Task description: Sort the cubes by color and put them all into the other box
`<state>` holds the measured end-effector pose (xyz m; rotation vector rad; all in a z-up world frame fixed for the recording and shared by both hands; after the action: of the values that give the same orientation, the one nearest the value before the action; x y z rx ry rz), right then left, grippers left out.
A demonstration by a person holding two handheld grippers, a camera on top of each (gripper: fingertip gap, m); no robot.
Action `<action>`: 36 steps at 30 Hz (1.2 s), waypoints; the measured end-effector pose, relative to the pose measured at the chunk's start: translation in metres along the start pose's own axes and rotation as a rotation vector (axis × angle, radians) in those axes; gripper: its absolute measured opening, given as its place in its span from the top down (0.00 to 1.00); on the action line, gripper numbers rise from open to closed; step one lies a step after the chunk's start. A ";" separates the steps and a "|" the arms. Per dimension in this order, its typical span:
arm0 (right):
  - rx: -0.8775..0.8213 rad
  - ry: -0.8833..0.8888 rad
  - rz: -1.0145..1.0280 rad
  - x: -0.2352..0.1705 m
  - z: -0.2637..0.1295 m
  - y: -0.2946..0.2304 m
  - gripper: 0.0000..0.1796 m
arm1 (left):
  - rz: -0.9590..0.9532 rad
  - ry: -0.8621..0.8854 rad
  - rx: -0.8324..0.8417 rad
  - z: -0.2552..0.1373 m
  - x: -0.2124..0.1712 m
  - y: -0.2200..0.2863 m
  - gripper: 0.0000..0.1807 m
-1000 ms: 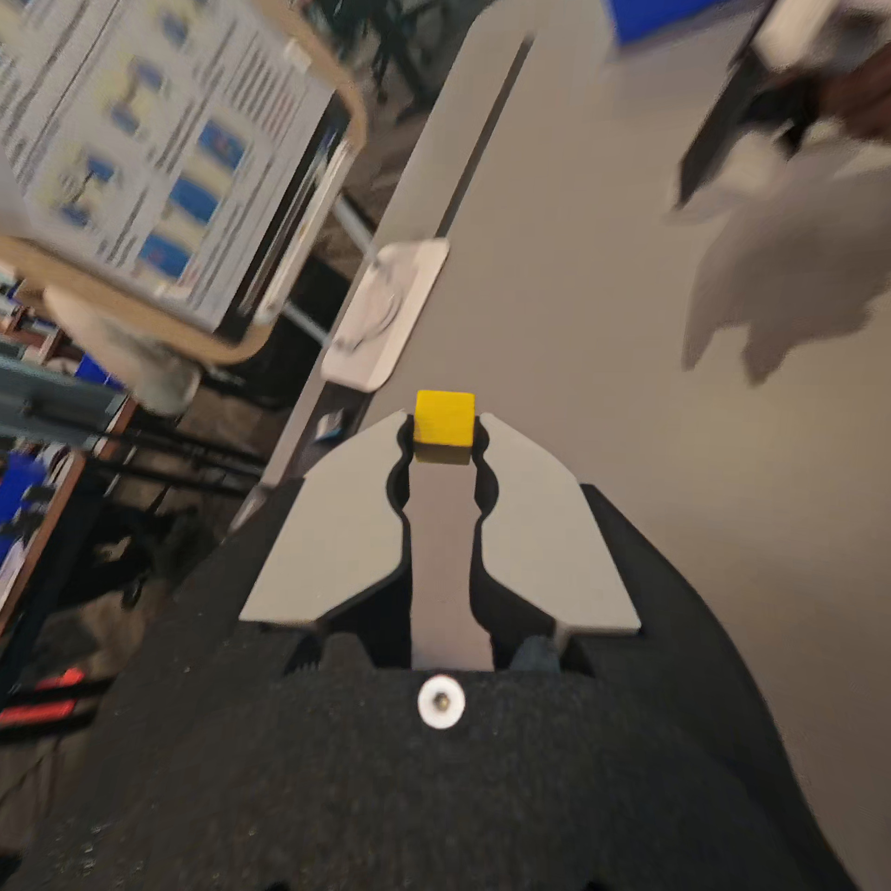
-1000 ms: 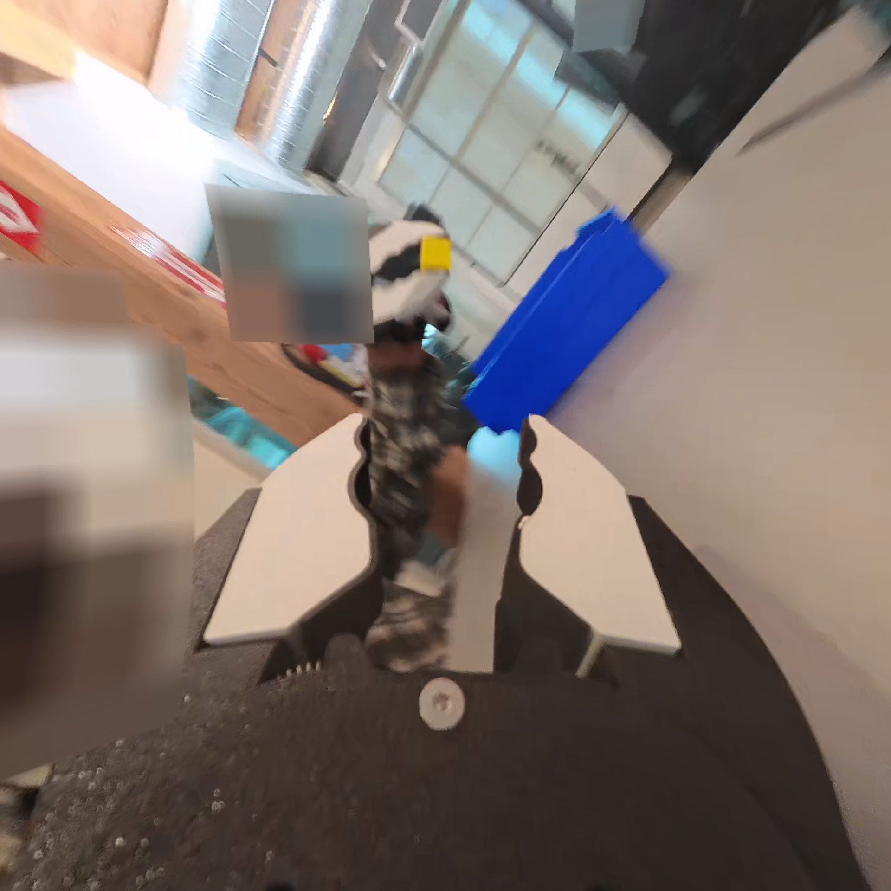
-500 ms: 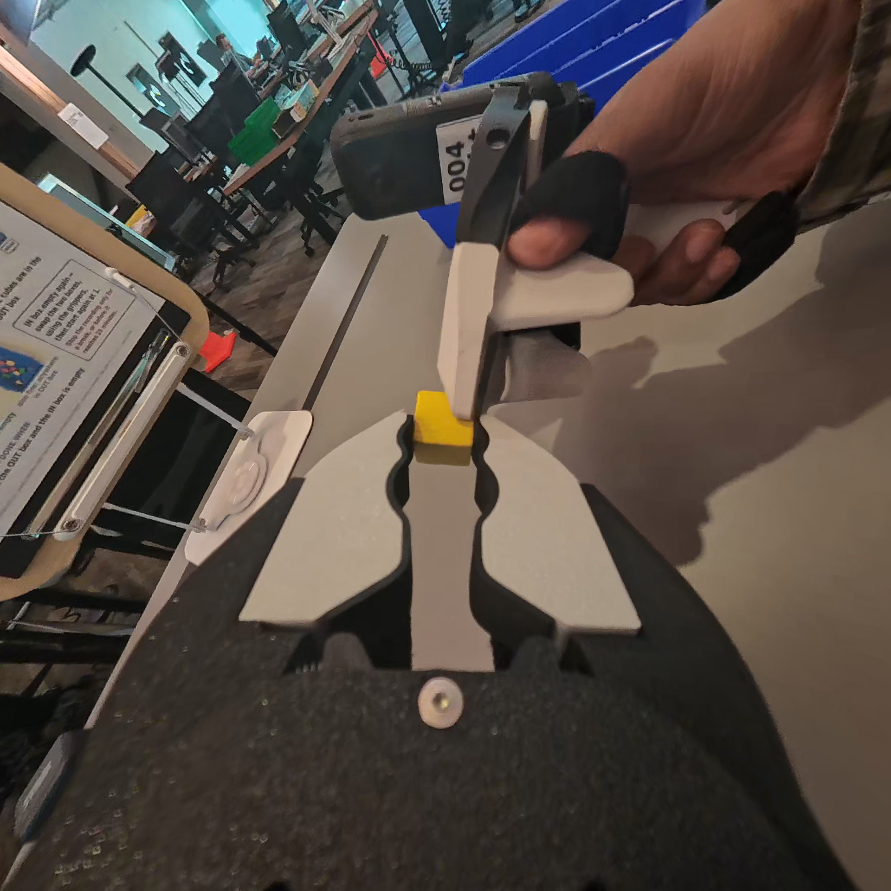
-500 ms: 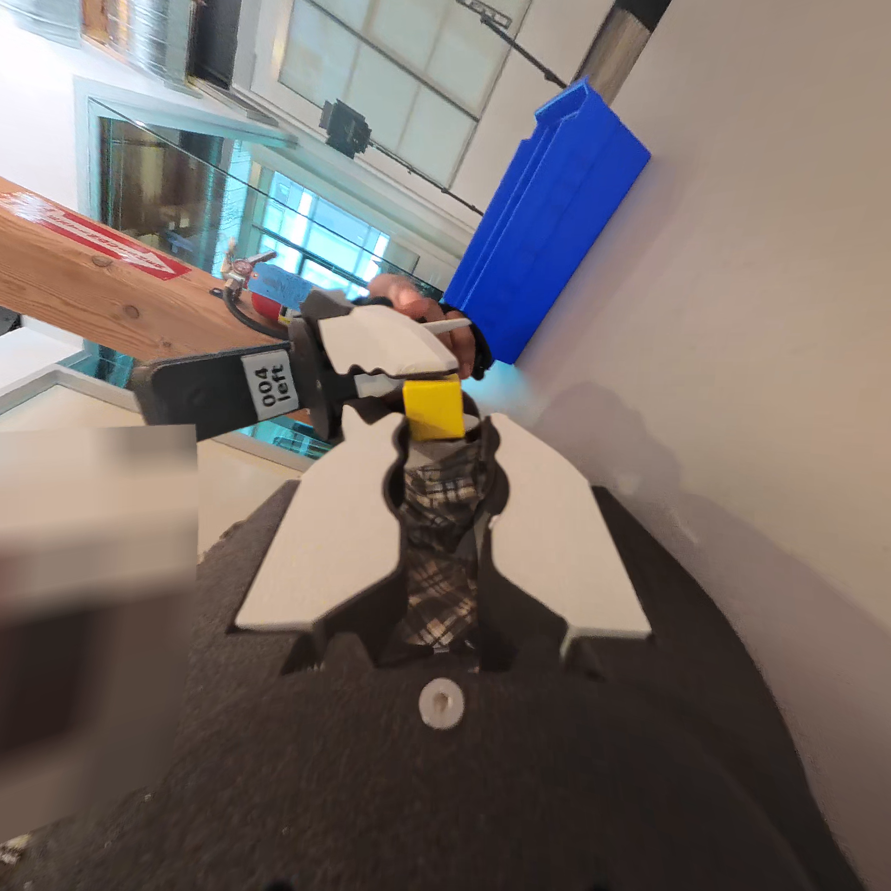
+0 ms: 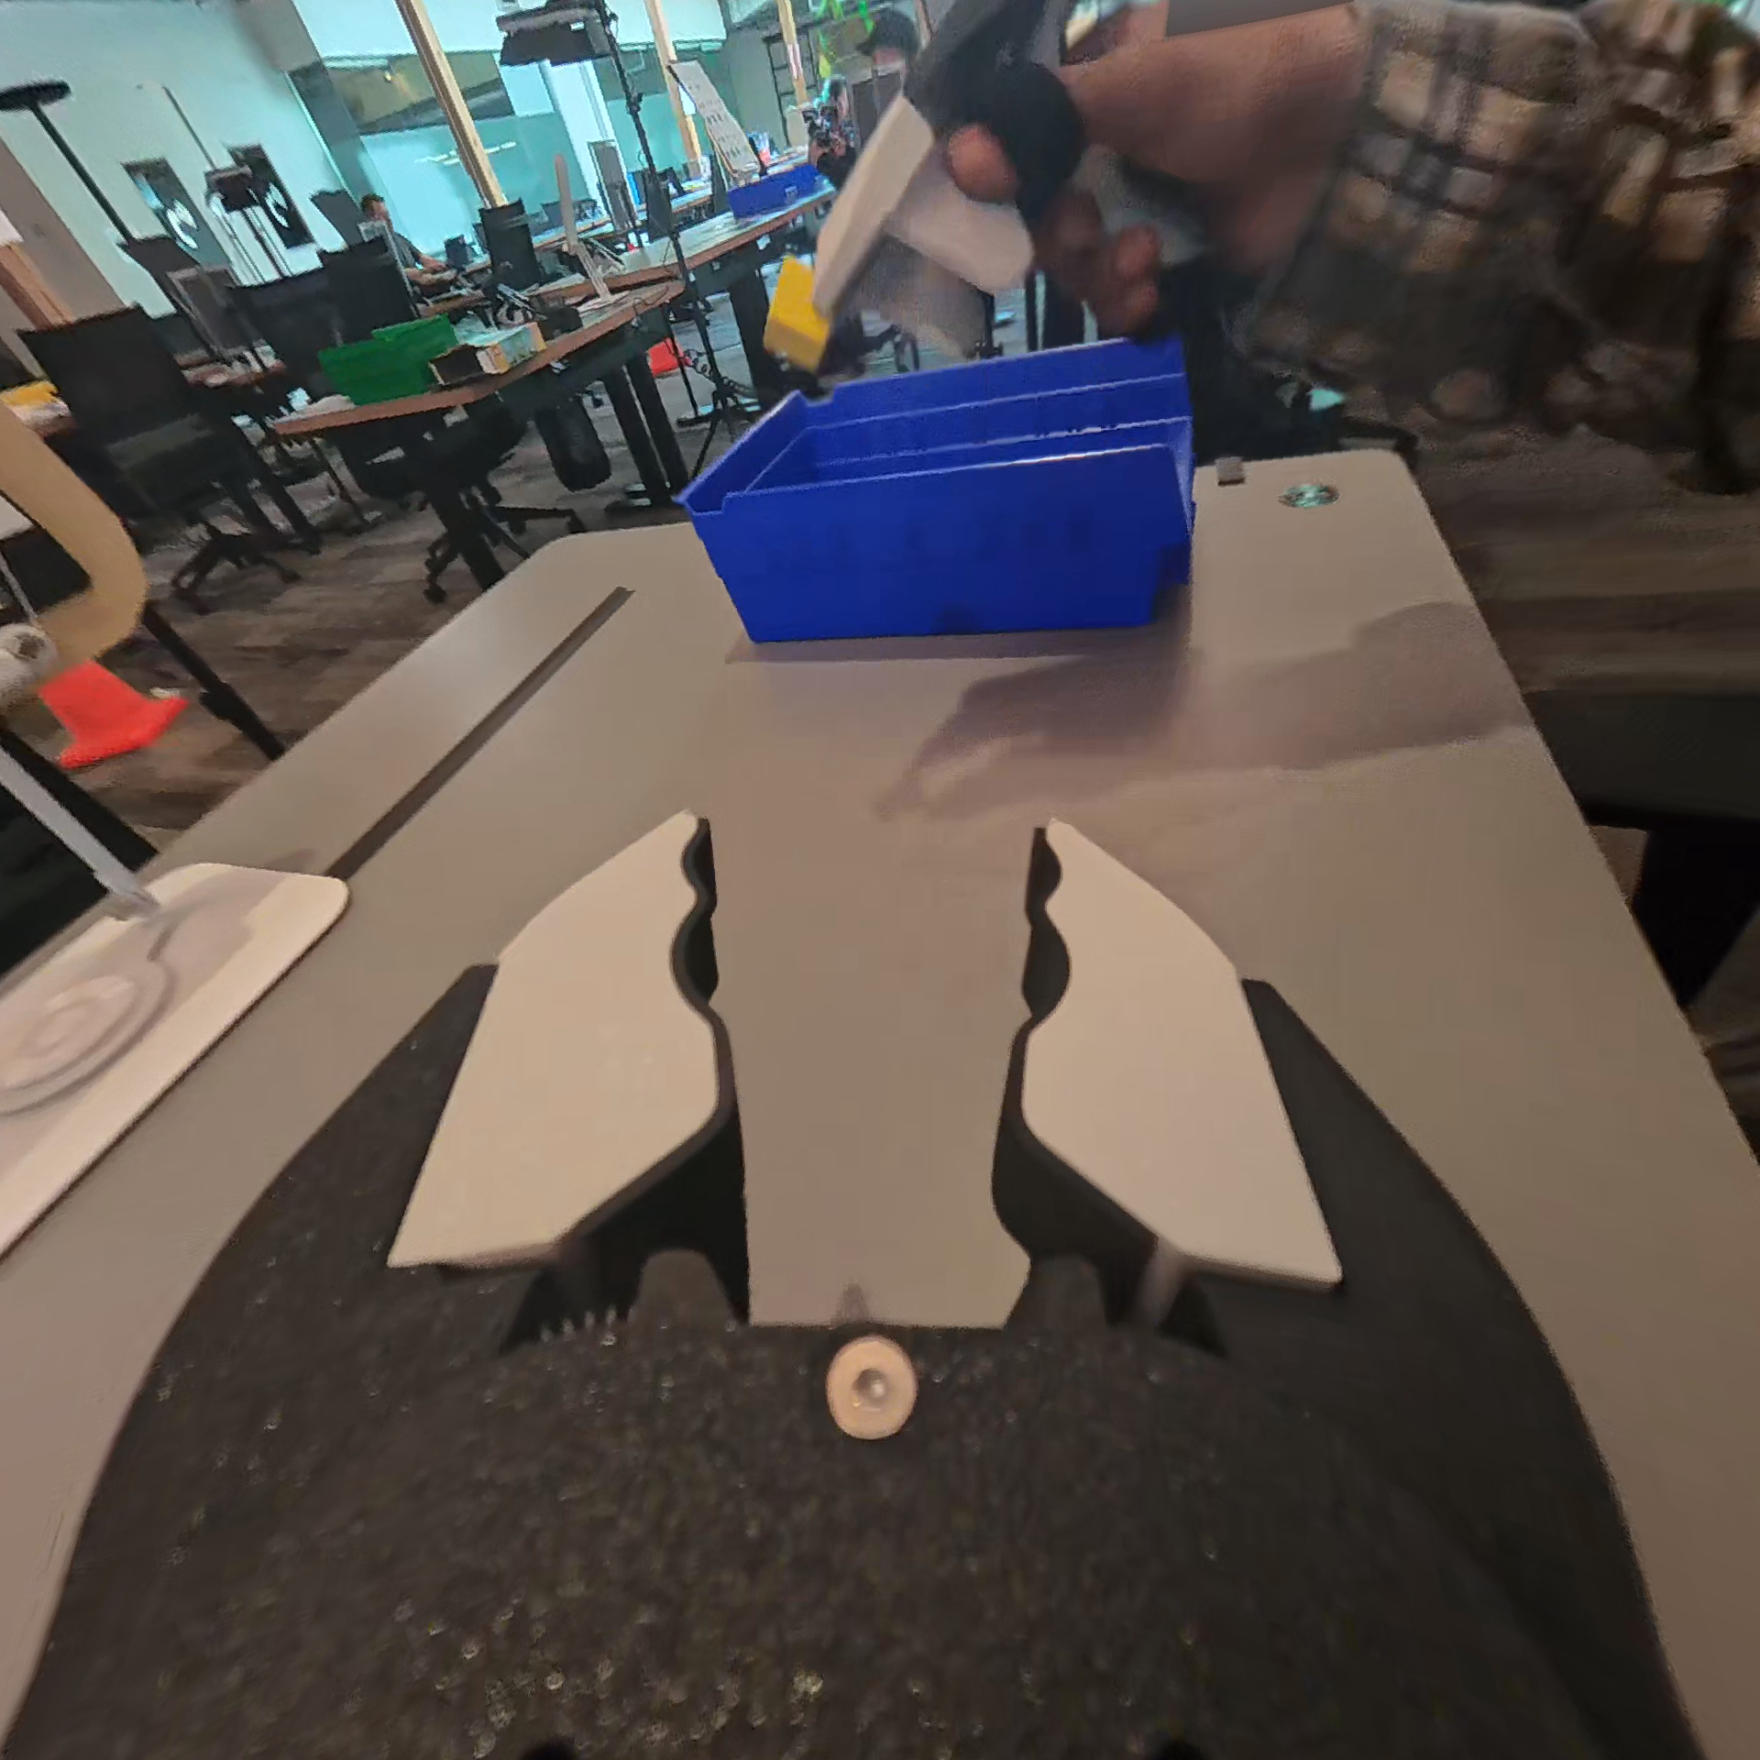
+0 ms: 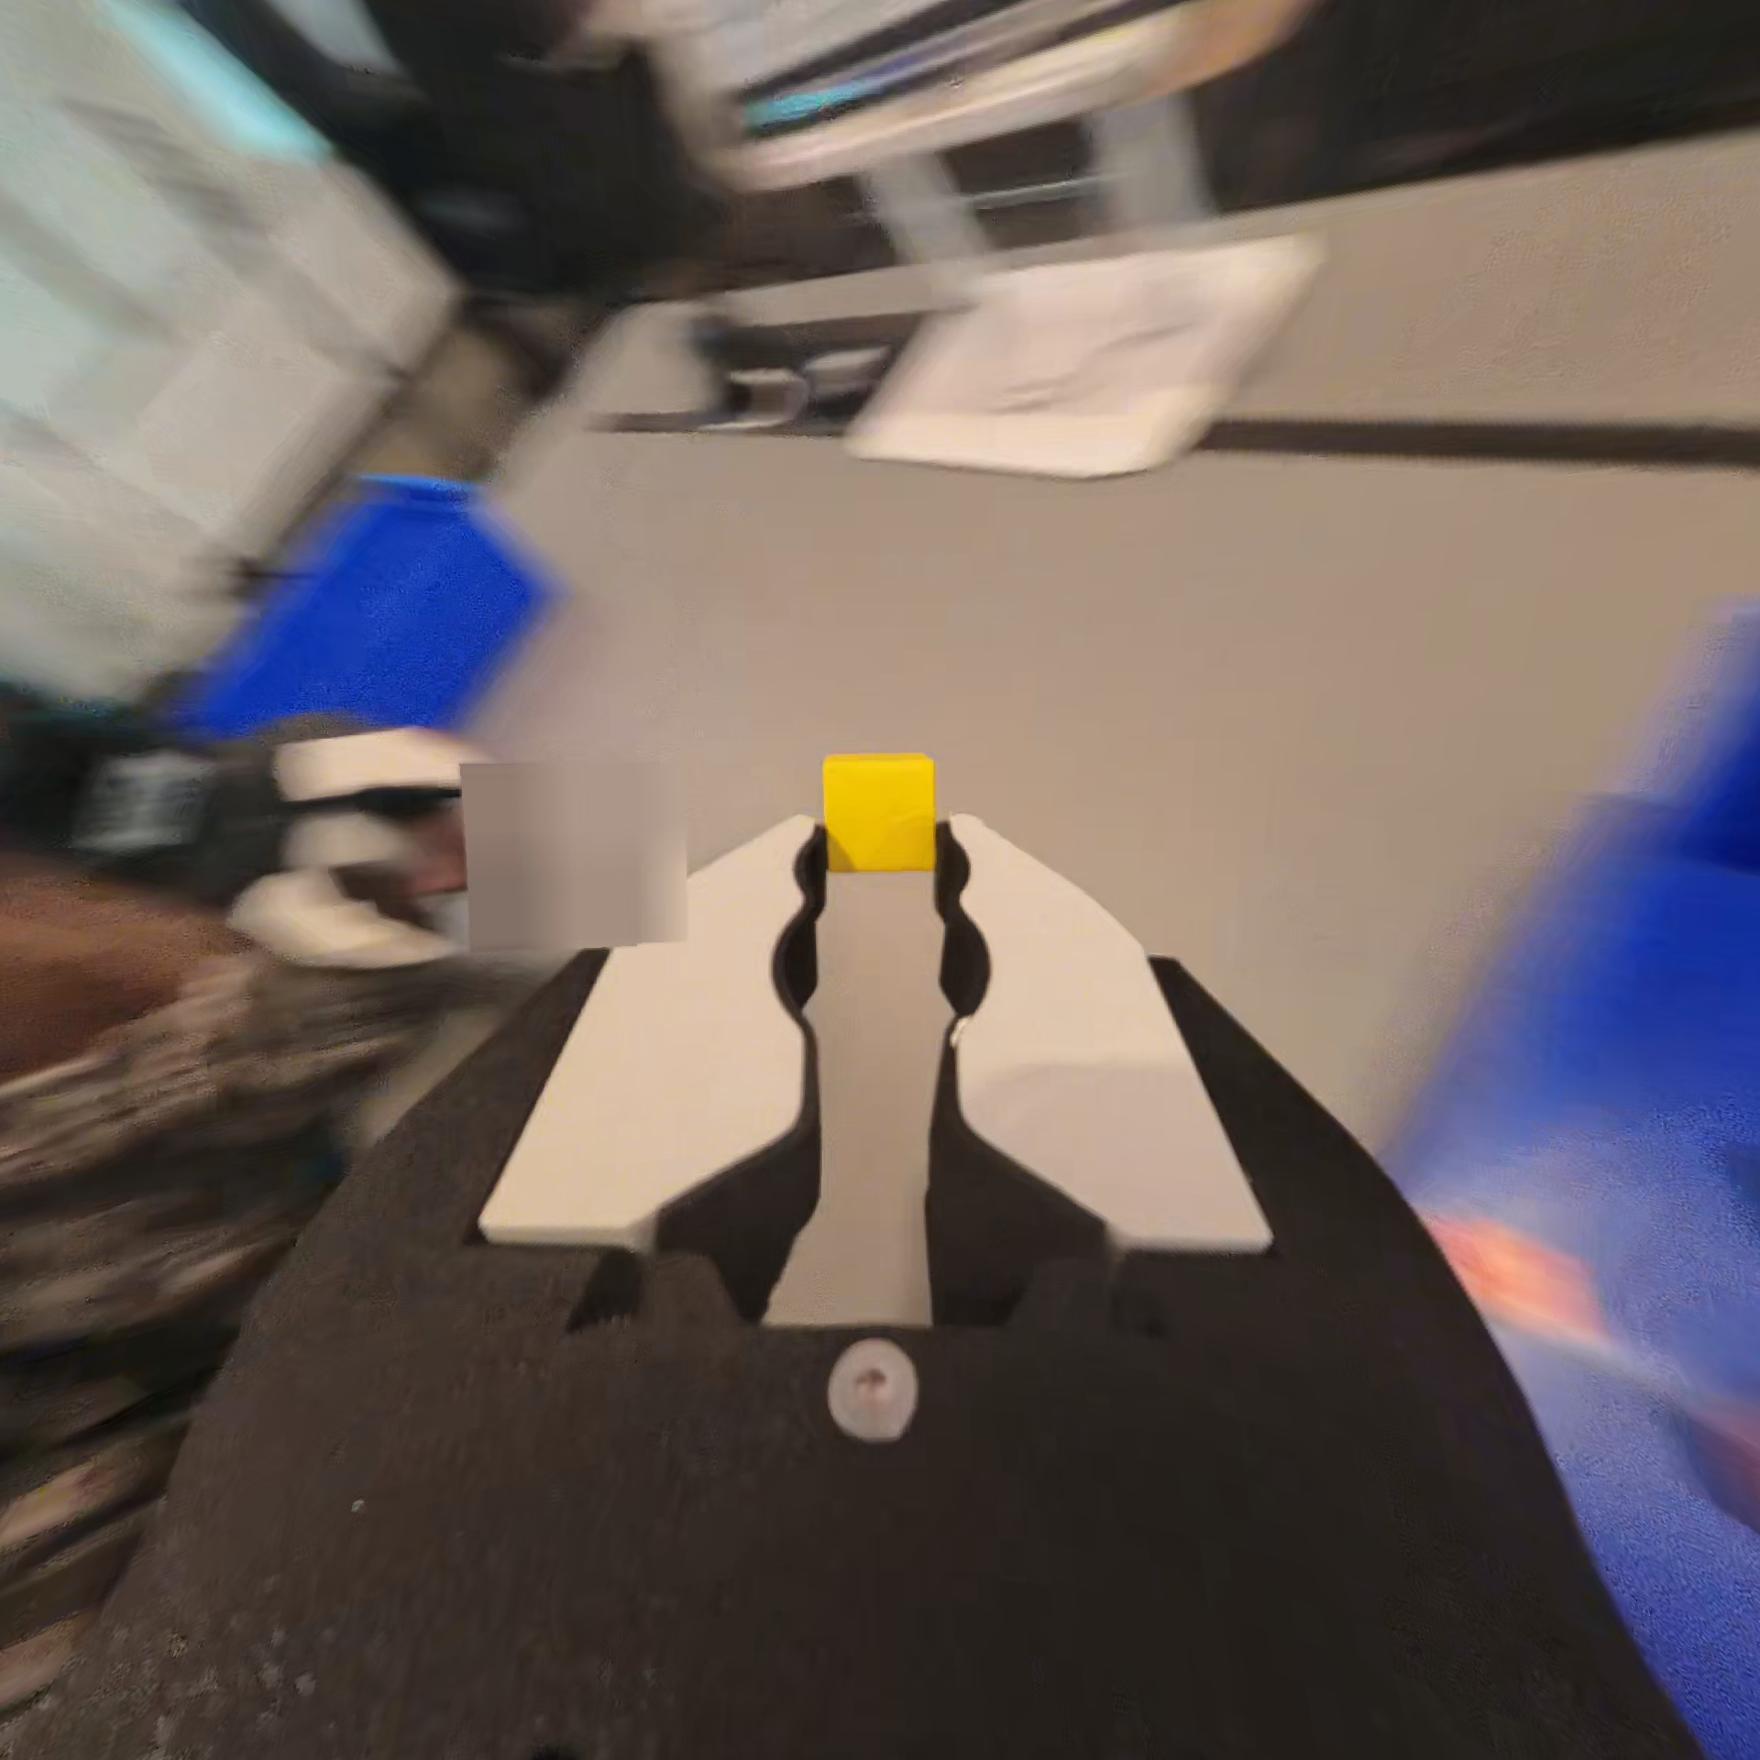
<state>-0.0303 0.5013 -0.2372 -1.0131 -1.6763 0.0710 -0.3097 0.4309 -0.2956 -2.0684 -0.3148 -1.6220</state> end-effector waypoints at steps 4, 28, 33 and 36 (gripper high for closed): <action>-0.610 -0.130 0.018 0.012 -0.098 0.120 0.88 | -0.020 -0.049 -0.024 0.009 -0.012 0.005 0.65; -0.236 0.338 -0.364 0.062 -0.048 -0.019 0.70 | 0.070 -0.113 -0.030 0.017 -0.025 0.013 0.68; 0.155 0.485 -0.421 0.002 0.038 -0.068 0.66 | 0.075 -0.056 0.051 -0.014 -0.002 0.002 0.68; 0.284 0.514 -0.390 -0.027 0.090 -0.064 0.62 | 0.051 -0.016 0.099 -0.053 0.015 -0.008 0.68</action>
<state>-0.1406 0.4832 -0.2591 -0.4287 -1.3120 -0.1902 -0.3543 0.4093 -0.2704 -2.0005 -0.3382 -1.5297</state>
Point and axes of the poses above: each gripper's, where its closed fingertips meet, z out along the fingers, x out of its top, y = z × x across the jaws, the point moved 5 cm from there along -z, back along the fingers, and after that the axes turned 11 degrees about x, right-handed, at the moved point
